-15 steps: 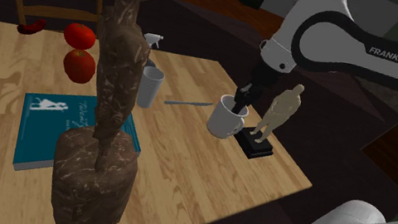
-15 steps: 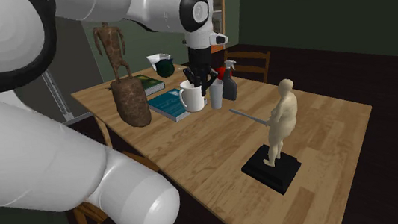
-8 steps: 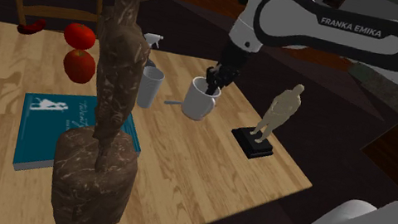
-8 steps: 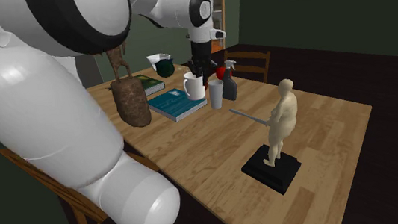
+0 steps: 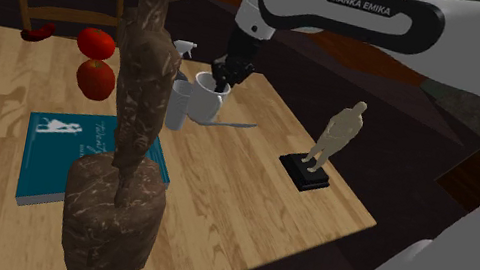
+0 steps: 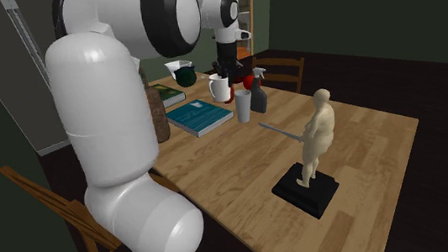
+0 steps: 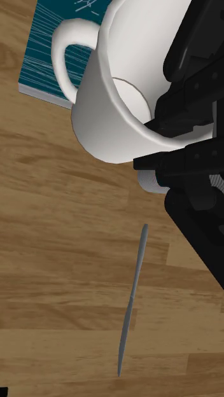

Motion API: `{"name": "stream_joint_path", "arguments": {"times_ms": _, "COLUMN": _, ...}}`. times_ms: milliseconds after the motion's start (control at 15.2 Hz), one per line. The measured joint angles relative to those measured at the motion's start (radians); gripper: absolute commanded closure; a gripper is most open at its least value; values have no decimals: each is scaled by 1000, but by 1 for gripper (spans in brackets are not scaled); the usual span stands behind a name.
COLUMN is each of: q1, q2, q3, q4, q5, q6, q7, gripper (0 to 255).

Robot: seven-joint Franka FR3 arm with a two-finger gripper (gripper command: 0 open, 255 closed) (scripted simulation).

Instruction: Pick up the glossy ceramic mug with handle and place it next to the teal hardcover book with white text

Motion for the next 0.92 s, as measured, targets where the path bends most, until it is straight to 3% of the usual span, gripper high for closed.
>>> {"name": "stream_joint_path", "arguments": {"times_ms": 198, "q1": 17, "q2": 98, "q3": 9, "q4": 123, "q5": -25, "q6": -27, "q7": 30, "gripper": 255}}
{"name": "stream_joint_path", "arguments": {"times_ms": 924, "q1": 19, "q2": 119, "q3": 8, "q4": 7, "q5": -30, "q6": 109, "q7": 31, "gripper": 255}}
